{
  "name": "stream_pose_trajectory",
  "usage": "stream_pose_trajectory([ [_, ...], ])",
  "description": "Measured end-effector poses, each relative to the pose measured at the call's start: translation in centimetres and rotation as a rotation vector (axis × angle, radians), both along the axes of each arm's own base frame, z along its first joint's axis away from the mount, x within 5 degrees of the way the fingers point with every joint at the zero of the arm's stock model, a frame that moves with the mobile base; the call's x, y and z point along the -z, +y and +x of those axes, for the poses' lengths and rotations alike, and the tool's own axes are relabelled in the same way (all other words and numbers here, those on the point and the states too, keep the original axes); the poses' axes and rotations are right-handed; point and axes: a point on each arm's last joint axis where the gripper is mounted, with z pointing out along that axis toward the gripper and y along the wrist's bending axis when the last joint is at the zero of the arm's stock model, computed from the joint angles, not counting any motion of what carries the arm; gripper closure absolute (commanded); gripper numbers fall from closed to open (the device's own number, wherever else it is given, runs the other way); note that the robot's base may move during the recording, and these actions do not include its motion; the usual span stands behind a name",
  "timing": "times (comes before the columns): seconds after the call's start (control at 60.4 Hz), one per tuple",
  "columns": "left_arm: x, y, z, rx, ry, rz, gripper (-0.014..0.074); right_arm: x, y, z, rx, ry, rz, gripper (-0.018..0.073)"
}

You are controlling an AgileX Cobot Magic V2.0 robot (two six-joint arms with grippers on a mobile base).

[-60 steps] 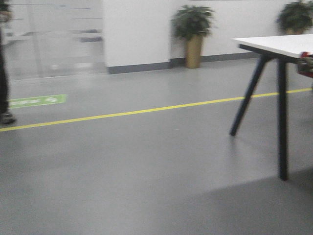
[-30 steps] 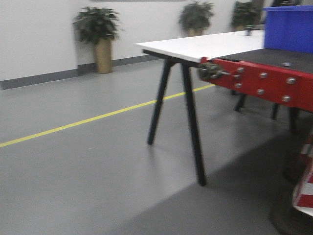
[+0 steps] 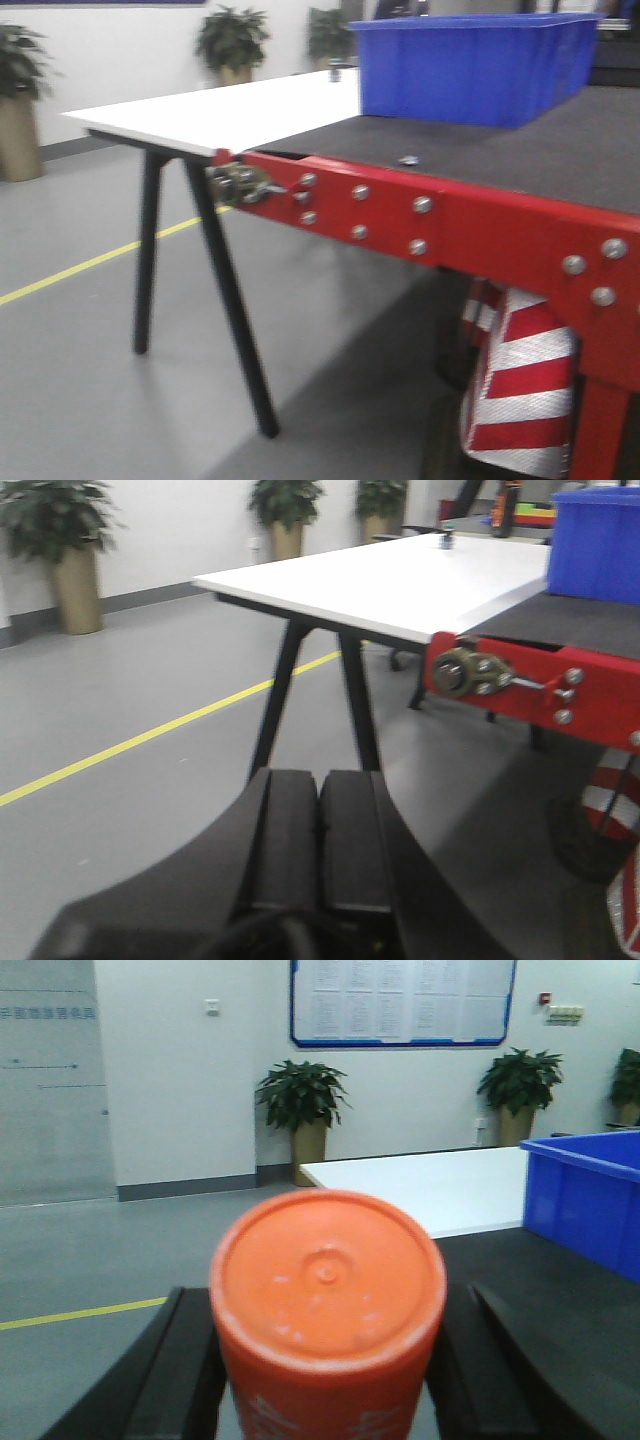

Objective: Grab orange capacitor from left shelf to right conveyor
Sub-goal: 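Drive the base to the conveyor with the silver tray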

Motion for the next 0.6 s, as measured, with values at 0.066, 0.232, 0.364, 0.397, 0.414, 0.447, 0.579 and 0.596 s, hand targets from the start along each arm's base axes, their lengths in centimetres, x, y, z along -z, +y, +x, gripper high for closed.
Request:
stream_pose_trajectory([
  [0.066,0.0,0.0,0.0,0.0,0.0,0.0,0.0722,0.0,0.0,0.0,0.0,0.0,0.0,0.051],
  [0.232,0.0,0.0,0.0,0.0,0.0,0.0,0.0722,0.0,0.0,0.0,0.0,0.0,0.0,0.051],
  [0.364,0.0,0.0,0.0,0.0,0.0,-0.001,0.0722,0.0,0.0,0.0,0.0,0.0,0.0,0.051],
  [0.397,0.0,0.0,0.0,0.0,0.0,-0.001,0.0722,0.0,0.0,0.0,0.0,0.0,0.0,0.051],
  [0.414,0.0,0.0,0.0,0.0,0.0,-0.001,0.0722,0.0,0.0,0.0,0.0,0.0,0.0,0.051],
  [0.447,0.0,0.0,0.0,0.0,0.0,-0.001,0.0722,0.0,0.0,0.0,0.0,0.0,0.0,0.051],
  [0.579,0.0,0.0,0.0,0.0,0.0,-0.001,0.0722,0.0,0.0,0.0,0.0,0.0,0.0,0.051],
  [0.596,0.0,0.0,0.0,0.0,0.0,-0.001,0.0722,0.0,0.0,0.0,0.0,0.0,0.0,0.051],
])
